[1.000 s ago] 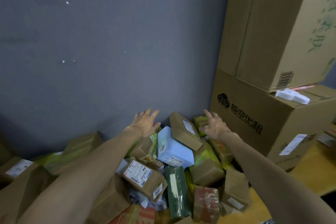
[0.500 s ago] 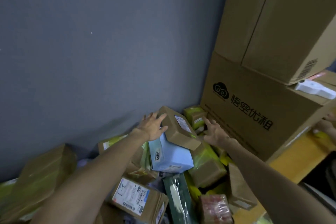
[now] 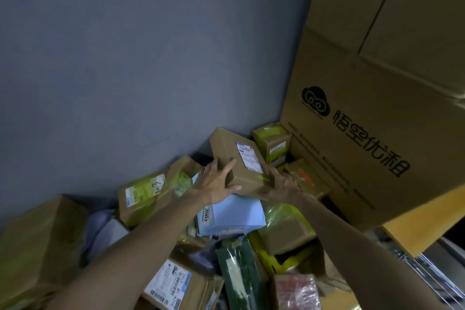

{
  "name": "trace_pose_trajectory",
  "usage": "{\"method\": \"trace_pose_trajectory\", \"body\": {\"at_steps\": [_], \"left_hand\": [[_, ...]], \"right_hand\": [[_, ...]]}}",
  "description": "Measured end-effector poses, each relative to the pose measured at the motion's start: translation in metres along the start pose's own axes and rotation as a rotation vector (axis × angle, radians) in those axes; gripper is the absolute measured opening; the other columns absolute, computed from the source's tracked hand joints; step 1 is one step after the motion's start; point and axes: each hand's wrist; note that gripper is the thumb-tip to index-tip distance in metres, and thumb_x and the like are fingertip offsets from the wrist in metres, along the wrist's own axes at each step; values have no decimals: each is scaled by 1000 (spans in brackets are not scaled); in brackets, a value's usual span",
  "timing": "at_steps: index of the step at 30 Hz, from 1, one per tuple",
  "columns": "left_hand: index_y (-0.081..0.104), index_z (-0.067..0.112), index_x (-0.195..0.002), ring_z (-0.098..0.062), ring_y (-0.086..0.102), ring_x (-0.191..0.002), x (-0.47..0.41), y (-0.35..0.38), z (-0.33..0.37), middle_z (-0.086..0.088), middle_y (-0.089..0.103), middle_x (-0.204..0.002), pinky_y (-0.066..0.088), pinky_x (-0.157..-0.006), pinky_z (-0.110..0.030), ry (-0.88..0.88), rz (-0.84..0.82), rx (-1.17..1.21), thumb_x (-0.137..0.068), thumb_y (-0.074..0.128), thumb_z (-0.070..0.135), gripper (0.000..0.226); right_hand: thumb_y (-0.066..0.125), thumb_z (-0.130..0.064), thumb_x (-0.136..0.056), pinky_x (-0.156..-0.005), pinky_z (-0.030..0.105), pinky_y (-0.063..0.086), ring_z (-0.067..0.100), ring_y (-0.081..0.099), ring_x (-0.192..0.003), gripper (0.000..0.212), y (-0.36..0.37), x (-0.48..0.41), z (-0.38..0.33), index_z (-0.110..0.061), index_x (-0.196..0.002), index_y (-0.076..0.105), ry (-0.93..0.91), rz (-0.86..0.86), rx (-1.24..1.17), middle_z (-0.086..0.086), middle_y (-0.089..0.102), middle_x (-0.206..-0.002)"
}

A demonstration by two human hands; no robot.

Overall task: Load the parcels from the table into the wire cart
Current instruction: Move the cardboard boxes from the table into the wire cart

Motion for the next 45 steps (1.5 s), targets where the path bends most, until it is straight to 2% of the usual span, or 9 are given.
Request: {"method": "trace_pose_trajectory", "body": {"at_steps": [12,17,23,28,30,32,36,41,45], "left_hand": [[15,39,-150,-32,30,-140,-12,7,9,-7,25,-152,15,-118,-52,-67,66,212,-73,77,50,99],[16,43,-147,-33,36,-131,-6,4,17,2,24,-150,31,-113,-46,-118,82,319,-66,82,46,105],[32,38,-148,-19,44,-128,12,-8,12,10,39,-142,38,-103,-25,-147,176,595,-65,90,27,102],[38,55,-137,-18,51,-125,35,-3,-11,11,50,-136,44,-108,-39,-194,224,782,-38,94,37,115],[40,48,-141,-16,56,-121,47,-2,-19,9,54,-134,45,-108,-37,-223,231,852,-44,97,22,117],[37,40,-146,-17,56,-122,61,-1,-25,6,54,-137,45,-109,-37,-239,203,883,-53,96,9,115],[32,45,-147,-15,57,-117,77,-1,-26,6,57,-133,48,-99,-28,-272,160,871,-61,92,9,110],[31,44,-147,-13,54,-116,85,-3,-19,5,55,-137,45,-96,-21,-278,186,839,-69,88,9,103],[22,43,-153,-6,42,-116,103,2,-2,12,41,-137,34,-87,-6,-246,289,824,-79,81,12,100]], "right_hand": [[85,-53,-58,-118,54,12,35,13,-146,133,7,-20,-9,-49,-151,-9,12,-69,27,7,28,-155],[89,-48,-46,-117,56,17,35,10,-146,133,2,-10,-8,-52,-151,7,3,-20,-180,10,23,-156],[96,-16,-52,-115,37,33,32,33,-136,121,-16,5,-10,-46,-149,29,-99,-16,-473,4,25,-133],[96,-19,-51,-114,34,33,20,40,-120,123,-13,20,-32,-51,-148,27,-202,-44,-488,2,31,-129],[97,-24,-45,-111,34,39,13,49,-121,126,-3,22,-41,-56,-144,26,-275,-83,-491,-2,49,-133],[97,-12,-48,-104,28,45,11,57,-119,126,14,23,-45,-43,-149,27,-295,-123,-530,-11,62,-124],[93,2,-52,-98,25,48,17,56,-122,126,32,27,-49,-32,-151,23,-299,-101,-560,-10,61,-124],[87,3,-65,-67,-3,40,14,54,-115,121,18,41,-52,-28,-155,14,-325,-84,-475,-3,58,-127],[86,-5,-71,-83,10,39,15,49,-120,123,2,54,-55,-33,-157,3,-345,-32,-381,-1,51,-137]]}}
Point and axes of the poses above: each hand's wrist, its own x-axis away from the middle knuckle, its own y-axis out of the palm, z = x × y
